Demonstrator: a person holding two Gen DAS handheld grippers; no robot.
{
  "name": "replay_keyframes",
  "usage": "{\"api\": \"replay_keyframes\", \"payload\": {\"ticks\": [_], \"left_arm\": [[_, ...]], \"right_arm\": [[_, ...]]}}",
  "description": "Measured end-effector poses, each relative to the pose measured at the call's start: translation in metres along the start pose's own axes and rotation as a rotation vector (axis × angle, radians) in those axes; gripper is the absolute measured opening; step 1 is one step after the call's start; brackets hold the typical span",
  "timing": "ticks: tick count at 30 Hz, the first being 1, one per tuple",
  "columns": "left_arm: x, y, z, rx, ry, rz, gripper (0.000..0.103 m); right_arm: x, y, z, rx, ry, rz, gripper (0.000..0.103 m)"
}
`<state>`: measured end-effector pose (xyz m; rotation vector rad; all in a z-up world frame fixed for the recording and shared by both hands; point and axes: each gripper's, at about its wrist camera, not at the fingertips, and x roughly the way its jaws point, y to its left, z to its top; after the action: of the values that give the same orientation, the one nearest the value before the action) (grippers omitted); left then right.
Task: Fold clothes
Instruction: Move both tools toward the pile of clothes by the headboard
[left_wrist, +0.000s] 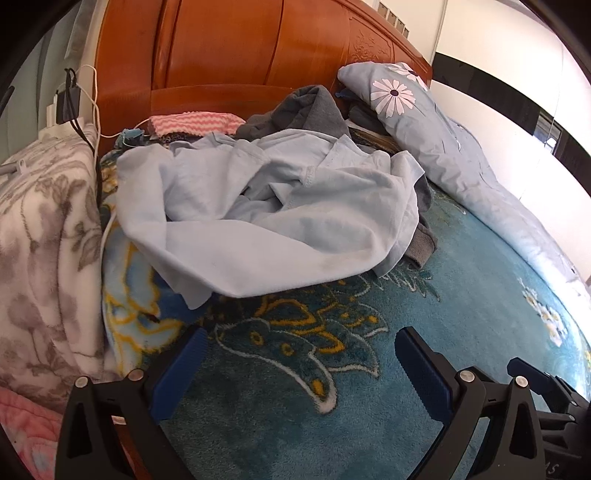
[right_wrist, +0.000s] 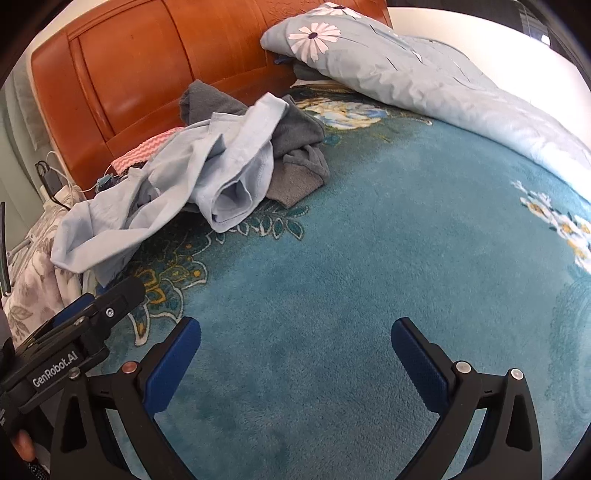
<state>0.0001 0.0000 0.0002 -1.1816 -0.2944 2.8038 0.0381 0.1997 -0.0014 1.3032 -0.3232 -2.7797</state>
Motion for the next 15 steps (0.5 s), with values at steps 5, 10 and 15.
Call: {"api": "replay_keyframes", "payload": {"ticks": [5,10,15], "left_arm": [[-0.004,-0.001,0.001,0.013,-0.027,0.006,0.103],[-0.007,-0.002,0.002,0.026,-0.054,0.011,0.103],[-0.008,0.0,0.002,0.027,-0.063,0.027,0.103]], "right_arm": [[-0.007,0.007,0.003,-0.021,-0.016,-0.038,0.103],[-0.015,0.014,0.006,-0.041,-0.032,-0.077,0.103],[-0.023,0.03,0.007,-0.133,-0.066,-0.099,0.103]]}}
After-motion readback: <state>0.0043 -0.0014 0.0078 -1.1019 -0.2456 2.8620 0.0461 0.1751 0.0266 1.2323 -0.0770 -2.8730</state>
